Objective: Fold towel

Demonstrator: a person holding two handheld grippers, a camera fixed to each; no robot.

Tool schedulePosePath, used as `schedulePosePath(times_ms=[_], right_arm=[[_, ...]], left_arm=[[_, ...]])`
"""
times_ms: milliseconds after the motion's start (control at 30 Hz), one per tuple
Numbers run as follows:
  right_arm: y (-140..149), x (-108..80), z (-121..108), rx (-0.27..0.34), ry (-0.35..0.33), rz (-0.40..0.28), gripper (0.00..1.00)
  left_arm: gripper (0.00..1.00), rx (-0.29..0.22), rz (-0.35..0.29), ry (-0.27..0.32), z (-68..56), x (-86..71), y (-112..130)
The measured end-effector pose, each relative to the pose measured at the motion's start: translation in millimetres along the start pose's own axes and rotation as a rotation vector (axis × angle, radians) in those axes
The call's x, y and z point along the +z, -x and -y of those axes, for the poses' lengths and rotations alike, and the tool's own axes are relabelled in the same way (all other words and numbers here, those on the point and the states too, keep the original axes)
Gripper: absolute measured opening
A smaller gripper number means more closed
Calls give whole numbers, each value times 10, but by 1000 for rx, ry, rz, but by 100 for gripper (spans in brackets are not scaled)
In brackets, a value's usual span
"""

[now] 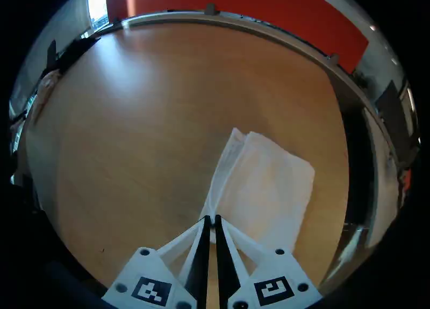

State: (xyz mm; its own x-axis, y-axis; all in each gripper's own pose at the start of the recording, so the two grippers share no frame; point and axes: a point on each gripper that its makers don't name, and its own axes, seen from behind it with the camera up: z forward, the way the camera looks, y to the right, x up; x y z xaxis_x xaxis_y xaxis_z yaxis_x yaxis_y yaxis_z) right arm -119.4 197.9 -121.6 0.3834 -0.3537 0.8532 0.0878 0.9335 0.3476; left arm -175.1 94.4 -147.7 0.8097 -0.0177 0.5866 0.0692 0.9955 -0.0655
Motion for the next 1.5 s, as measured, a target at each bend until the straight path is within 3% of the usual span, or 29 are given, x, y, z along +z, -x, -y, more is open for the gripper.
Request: schedulePosePath(times_ms=[300, 400, 533, 633, 800, 1033, 1500], right_arm=[[83, 36, 22, 4, -20, 13, 19], [109, 40, 57, -4, -33, 18, 31], [128, 29, 105, -9, -51, 16, 60], [117, 7, 113, -2, -55, 5, 67], [58, -43, 15, 34, -30, -20, 92], [0, -103, -139, 98, -6, -41, 100], [-27, -208, -467, 161, 34, -45, 100]], left_arm=[[95, 4, 3, -2, -7, 12, -11], [95, 5, 3, -1, -10, 19, -17], [95, 5, 3, -2, -7, 26, -17], [95, 4, 3, -2, -8, 29, -20], [95, 3, 2, -2, -18, 30, -31], [95, 1, 1, -2, -20, 27, -35], [95, 2, 1, -6, 4, 32, -46]])
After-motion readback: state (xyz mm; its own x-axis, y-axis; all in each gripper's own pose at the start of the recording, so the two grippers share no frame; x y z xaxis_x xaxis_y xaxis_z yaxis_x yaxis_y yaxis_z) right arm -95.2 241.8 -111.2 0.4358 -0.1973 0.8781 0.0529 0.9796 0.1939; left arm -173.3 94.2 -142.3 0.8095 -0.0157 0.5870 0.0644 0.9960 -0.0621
